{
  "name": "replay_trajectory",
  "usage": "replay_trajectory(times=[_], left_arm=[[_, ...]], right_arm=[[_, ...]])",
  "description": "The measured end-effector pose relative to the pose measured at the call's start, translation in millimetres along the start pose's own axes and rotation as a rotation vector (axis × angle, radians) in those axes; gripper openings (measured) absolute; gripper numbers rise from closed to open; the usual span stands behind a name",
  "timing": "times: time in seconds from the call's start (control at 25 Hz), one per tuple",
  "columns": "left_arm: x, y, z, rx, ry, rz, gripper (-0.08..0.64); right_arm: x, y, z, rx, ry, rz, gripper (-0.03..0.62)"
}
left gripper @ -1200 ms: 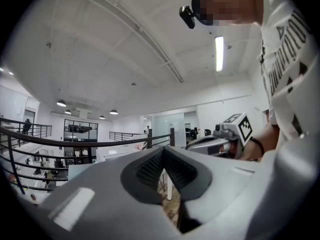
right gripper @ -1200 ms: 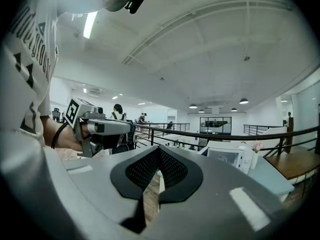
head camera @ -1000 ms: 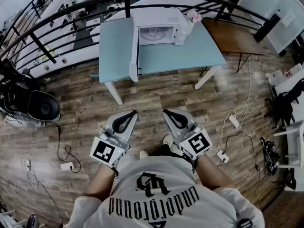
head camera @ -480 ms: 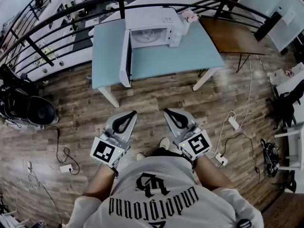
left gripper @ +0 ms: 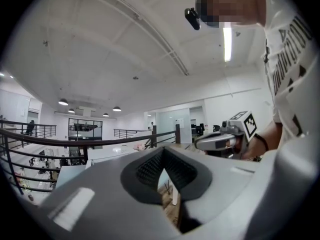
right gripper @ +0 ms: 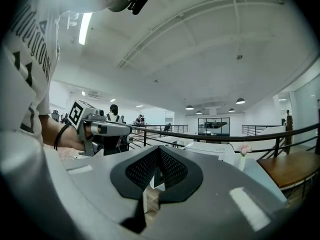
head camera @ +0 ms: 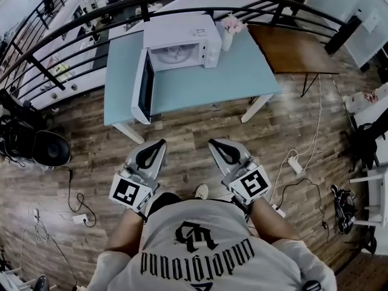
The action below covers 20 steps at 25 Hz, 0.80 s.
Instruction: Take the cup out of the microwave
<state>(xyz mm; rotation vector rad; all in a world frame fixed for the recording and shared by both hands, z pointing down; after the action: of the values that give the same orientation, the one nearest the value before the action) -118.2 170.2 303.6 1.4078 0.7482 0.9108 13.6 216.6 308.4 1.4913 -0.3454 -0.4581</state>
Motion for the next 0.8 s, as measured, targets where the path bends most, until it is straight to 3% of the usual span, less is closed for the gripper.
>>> replay_trajectory(times=[0.4,0.8], left_arm=[[1.9,2.3,57.6,-0.014,0.029,-0.008,0.049],[-45.8,9.0,95.7,-0.004,0.046,-0.025,0.049]], right_arm=[[48.8,10.5,5.7,-0.006,0.007,0.041,0.003],[79.8,12.5,56.5,-0.029,-0.004,0.039,0.003]])
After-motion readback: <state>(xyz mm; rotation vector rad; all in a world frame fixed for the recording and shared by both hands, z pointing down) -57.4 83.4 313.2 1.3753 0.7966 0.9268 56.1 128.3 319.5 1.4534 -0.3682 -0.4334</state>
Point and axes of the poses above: the fingertips, and each gripper's own axes: z forward along the fingers, x to its right, y out of its underside, the point moved 1 cm from there along -z, backward along the fingers, and after that the axes turned 1 degree about -x, right-handed, at the moved point
